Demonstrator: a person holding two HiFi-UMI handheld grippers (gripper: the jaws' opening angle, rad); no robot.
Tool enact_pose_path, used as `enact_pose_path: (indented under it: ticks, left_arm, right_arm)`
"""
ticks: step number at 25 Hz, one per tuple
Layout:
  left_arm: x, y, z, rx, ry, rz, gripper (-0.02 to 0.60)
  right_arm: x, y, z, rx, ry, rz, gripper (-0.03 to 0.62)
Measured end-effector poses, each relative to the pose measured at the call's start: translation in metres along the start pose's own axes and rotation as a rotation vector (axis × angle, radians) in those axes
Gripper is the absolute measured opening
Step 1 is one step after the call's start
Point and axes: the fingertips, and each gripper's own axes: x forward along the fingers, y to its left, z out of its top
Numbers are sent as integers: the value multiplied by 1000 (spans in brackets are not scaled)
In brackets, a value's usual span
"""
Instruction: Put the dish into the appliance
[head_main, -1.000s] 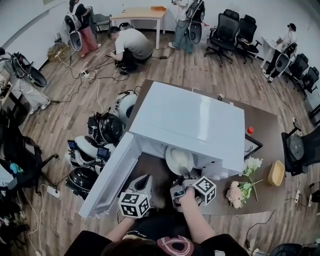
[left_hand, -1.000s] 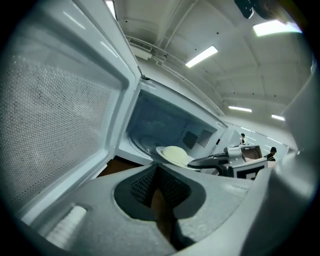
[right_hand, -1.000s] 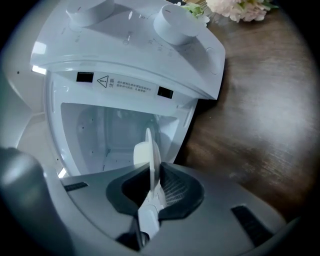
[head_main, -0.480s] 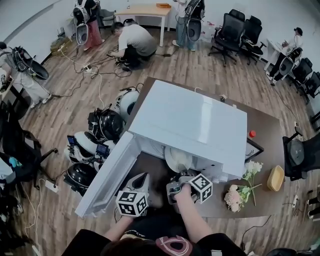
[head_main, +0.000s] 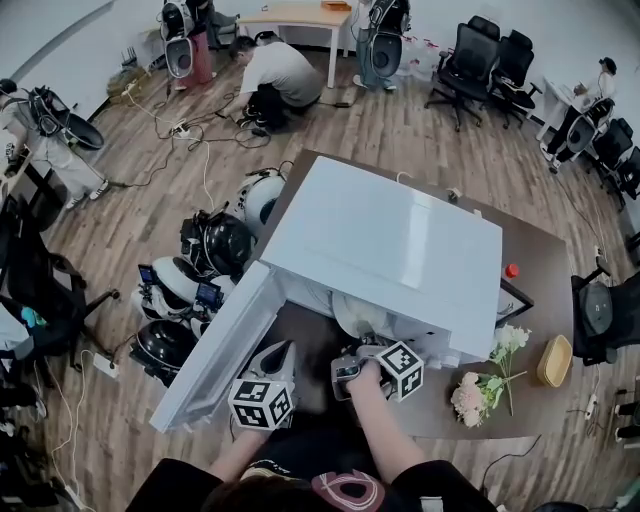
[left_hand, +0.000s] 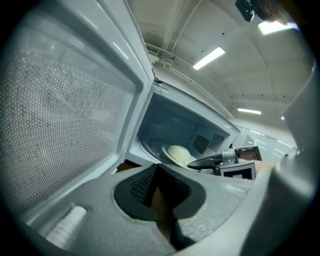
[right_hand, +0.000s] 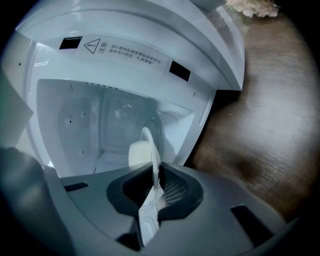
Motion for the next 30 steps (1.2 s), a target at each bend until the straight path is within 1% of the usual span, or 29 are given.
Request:
enact_pose_path:
  ticks: [4,11,16,19,22,24,26,30]
  left_arm:
    - [0,-2,0,4,-4,-9,6]
    - [5,-9,2,33,4,-21,6]
    - [7,-9,0,44,12,-27,6]
    - [6,-3,-1,48,17,-13,6]
    - [4,3,0,44,18,4,6]
    - [4,4,2,53,15,5,6]
    - [6,2,3,63,14,2,6]
    - [7,-2,4,82,15,-7,6]
  right_arm:
    - [4,1,1,8,-4,-5,40]
    - [12,6,4,-18,-12,2,40]
    - [19,3,7,-37,-17,-6,41]
    - [21,1,8,-54,-15,-13,46]
    - [21,3,8,-108,-23,-14,47]
    - [21,5,7,-169,-27,-19,48]
    - [21,7,7,-235,-30,-38,49]
    - [21,9,5,-326,-25,-84,70]
